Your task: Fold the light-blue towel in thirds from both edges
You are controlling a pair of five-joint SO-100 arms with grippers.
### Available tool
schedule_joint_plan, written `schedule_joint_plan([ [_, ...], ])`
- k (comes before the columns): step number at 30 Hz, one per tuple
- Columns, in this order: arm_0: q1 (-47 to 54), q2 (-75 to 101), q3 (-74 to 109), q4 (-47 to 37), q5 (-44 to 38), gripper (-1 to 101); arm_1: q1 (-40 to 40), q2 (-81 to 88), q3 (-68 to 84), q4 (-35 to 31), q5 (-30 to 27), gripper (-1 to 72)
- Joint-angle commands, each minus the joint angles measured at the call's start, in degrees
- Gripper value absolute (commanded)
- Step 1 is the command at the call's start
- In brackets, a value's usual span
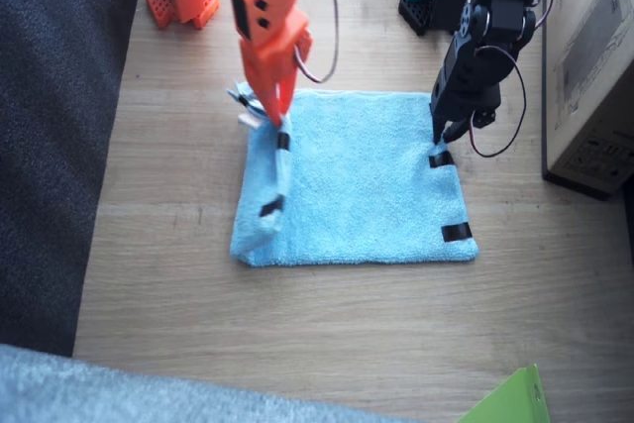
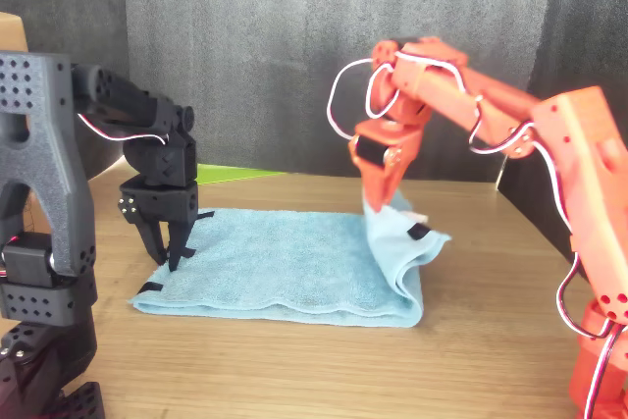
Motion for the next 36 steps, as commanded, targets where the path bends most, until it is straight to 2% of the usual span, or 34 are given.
schedule_joint_plan([
  [1,0.44,2.55,0.88,0.35,0.97,0,2.02,0.09,-3.6,0.44,0.7,-0.1],
  [4,0.35,2.81,1.05,0.26,0.97,0,2.99,-1.76,-5.89,0.44,0.35,0.3],
  [5,0.26,2.81,1.05,0.26,0.88,0,3.52,-1.93,-6.33,0.44,0.18,3.5],
  [7,0.18,2.9,1.14,0.26,0.88,0,4.66,-1.58,-6.77,0.44,-0.7,17.0],
  [10,0.09,2.9,1.14,0.26,0.88,0,5.62,-0.35,-7.38,0.44,-0.79,22.2],
  [17,-0.53,2.99,1.14,0.26,0.97,0,3.87,4.57,-6.15,0.44,-0.26,24.9],
  [23,-2.55,5.71,0.18,0.97,1.58,0,-5.36,8.26,1.49,0.44,0.0,24.0],
  [27,-3.78,9.76,-2.9,4.48,3.16,0,-9.76,8.79,5.8,0.44,-0.7,22.9],
  [36,-9.14,11.51,-11.69,11.34,5.19,0,-10.55,8.79,6.59,0.44,-0.88,23.1],
])
